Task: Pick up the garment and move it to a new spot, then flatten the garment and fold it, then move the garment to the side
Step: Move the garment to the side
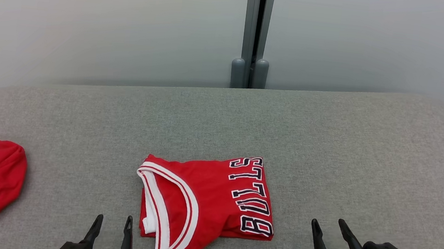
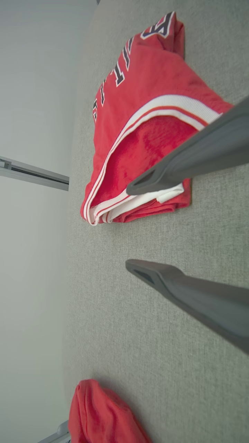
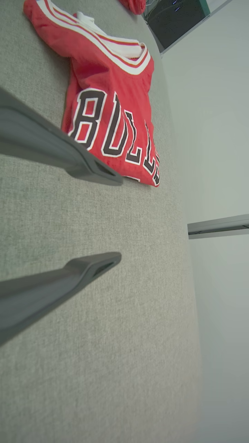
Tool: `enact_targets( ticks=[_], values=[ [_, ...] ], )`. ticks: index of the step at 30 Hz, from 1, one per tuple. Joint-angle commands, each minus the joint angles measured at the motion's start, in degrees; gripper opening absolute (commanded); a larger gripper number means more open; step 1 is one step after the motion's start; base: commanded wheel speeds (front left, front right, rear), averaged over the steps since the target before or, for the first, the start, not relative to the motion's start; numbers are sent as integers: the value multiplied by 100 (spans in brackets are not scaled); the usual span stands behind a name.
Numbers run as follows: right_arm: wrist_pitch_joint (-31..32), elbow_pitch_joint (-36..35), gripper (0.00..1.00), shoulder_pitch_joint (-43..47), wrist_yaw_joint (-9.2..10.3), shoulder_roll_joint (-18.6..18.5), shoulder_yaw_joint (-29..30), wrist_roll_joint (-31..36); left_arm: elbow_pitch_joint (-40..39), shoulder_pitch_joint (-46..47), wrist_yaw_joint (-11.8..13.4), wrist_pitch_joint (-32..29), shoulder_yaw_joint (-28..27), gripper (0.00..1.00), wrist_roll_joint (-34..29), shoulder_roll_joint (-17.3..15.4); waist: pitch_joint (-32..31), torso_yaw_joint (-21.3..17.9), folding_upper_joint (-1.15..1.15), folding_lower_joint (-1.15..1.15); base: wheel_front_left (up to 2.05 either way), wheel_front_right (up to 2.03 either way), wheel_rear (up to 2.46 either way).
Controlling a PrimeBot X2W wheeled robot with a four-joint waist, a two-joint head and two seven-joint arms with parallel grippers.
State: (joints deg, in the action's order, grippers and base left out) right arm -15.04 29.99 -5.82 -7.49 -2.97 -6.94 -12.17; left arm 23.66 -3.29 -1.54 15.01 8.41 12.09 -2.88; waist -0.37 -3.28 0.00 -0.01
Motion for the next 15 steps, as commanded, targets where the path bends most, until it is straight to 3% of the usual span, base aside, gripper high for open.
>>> enact_targets(
  ticks=[1,10,15],
  values=[
    [-18,15,100,-35,0,4,-30,-6,-33,9,8,23,19,100,-38,-3,23,24,0,1,0,0,0],
    [-19,425,100,-685,0,3,-412,-154,17,324,-36,23,244,100,27,-4,430,430,0,1,0,0,0],
    [-18,1226,100,-1562,0,-2,-638,-266,94,512,-22,23,402,100,103,-2,804,847,0,1,0,0,0]
  ],
)
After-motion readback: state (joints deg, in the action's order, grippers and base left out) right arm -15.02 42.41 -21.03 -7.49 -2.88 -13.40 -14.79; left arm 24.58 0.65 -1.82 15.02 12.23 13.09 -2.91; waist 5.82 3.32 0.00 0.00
